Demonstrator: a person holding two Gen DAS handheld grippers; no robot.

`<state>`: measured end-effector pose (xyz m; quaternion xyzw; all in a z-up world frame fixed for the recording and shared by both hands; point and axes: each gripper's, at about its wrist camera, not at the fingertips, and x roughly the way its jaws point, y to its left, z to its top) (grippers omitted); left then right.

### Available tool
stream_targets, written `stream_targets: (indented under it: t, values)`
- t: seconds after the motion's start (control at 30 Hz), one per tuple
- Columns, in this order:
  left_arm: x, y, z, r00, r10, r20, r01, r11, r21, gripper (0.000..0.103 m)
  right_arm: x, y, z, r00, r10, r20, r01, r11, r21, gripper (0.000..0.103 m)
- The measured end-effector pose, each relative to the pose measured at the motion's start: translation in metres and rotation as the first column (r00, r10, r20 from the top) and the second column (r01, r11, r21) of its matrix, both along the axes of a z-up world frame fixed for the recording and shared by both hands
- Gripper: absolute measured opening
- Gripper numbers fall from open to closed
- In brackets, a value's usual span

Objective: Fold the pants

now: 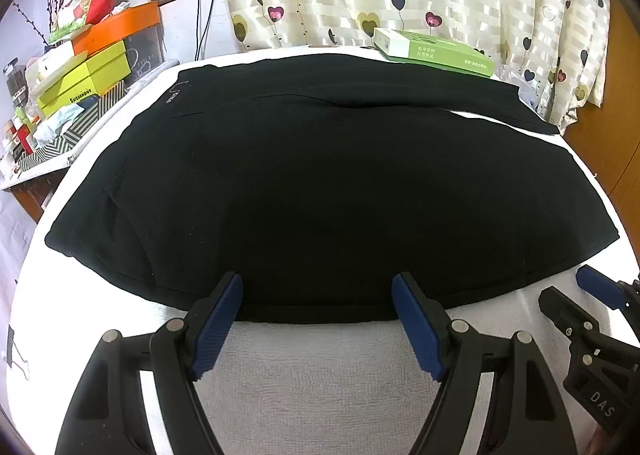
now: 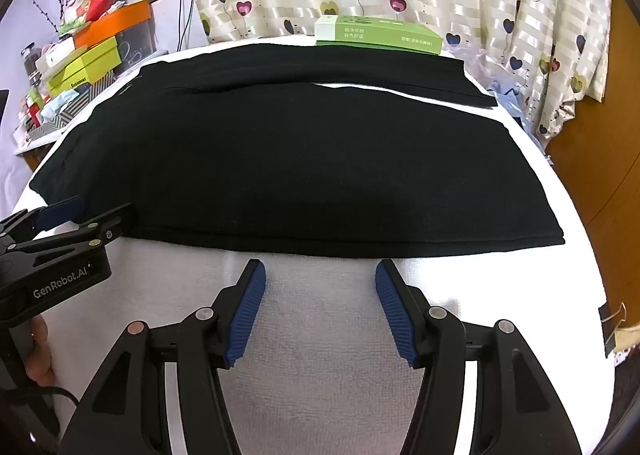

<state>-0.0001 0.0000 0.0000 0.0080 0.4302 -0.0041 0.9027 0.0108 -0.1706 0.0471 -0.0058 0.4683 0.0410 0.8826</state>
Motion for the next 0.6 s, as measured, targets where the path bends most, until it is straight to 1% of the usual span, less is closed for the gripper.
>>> stream_targets:
  t: [0.07,0.33,0.4,0.6]
  values:
    - [0.0001,-0.0003,0.0001,1.000,0.000,-0.004,0.000,1.000,0.011,0.079,0.0002,0.0008,-0.0001,1.000,0.001,0.001,-0.001,1.000,-0.006,0.059]
    - [0.0006,-0.0019,-0.0001,1.000,0.001,-0.006,-0.001,1.000,0.016,0.080,0.0010,-0.0006,0.0024,1.000,0.003,-0.004,-0.003,1.000,-0.002,0.061]
    - [0.0012,-0.0022,0.0000,1.000,-0.002,-0.008,0.002,1.000,0.013,0.080,-0.0014,-0.0042,0.0029,1.000,0.002,-0.003,-0.002,1.000,0.010,0.061]
    - [-0.0078,0.0043,0.0032,1.000,-0.013,-0.014,0.014,1.000,0.010,0.080,-0.0041,0.0002,0.0012,1.000,0.022,0.001,-0.022,1.000,0.003,0.061]
